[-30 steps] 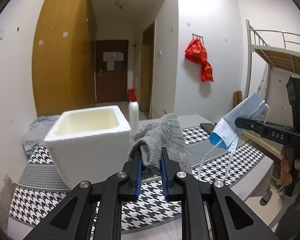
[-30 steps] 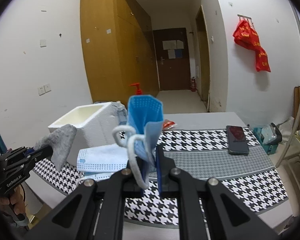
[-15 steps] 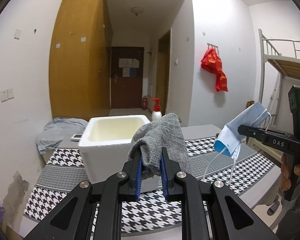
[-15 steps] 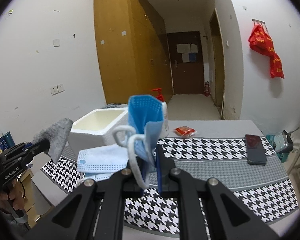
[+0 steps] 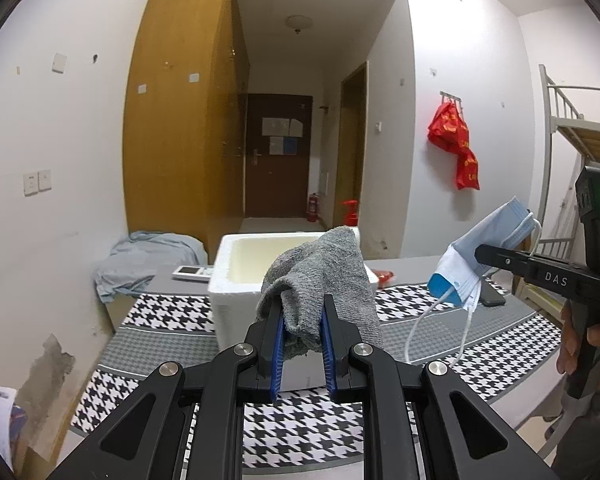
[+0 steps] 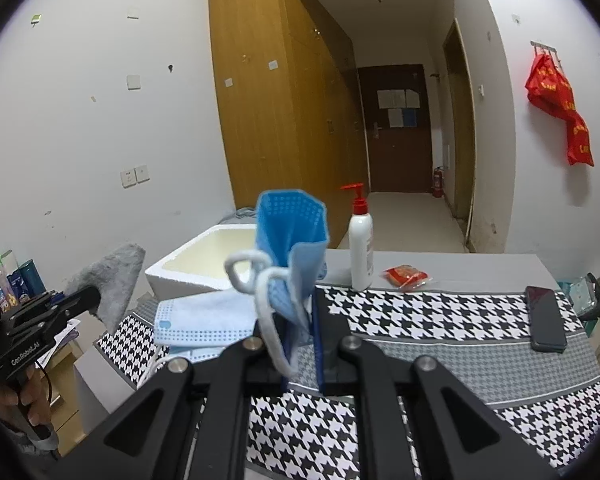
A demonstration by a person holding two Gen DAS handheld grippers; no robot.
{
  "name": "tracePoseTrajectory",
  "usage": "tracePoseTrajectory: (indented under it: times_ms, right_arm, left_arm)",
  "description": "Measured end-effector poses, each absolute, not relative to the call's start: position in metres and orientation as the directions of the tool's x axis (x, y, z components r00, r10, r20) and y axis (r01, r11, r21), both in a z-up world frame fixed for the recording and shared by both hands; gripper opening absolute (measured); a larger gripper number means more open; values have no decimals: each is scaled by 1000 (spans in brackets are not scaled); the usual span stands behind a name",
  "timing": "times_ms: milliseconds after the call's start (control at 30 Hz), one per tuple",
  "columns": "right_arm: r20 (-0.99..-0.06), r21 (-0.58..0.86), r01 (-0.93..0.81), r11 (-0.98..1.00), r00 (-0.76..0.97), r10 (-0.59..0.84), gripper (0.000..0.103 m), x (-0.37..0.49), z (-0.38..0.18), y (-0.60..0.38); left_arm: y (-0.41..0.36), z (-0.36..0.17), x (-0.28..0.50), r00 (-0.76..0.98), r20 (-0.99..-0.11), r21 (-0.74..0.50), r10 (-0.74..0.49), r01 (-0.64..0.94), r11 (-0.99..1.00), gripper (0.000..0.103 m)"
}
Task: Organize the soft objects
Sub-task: 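Lift and carry the cloth and mask toward the foam box with both tools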
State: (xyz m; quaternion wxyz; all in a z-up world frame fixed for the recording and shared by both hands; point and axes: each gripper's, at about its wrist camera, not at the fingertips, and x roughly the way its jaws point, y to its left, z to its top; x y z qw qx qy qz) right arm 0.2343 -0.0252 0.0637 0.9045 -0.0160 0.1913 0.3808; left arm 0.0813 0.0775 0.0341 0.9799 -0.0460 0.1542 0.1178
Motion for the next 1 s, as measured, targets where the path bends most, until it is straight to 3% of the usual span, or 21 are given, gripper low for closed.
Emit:
tracePoseTrajectory:
  times_ms: [1000]
  right_arm:
    - [-385,101,-799,593,519,763,12,272,87,82]
  left_arm:
    - [118,34,70,879,-319,-44,355,-388,921,17]
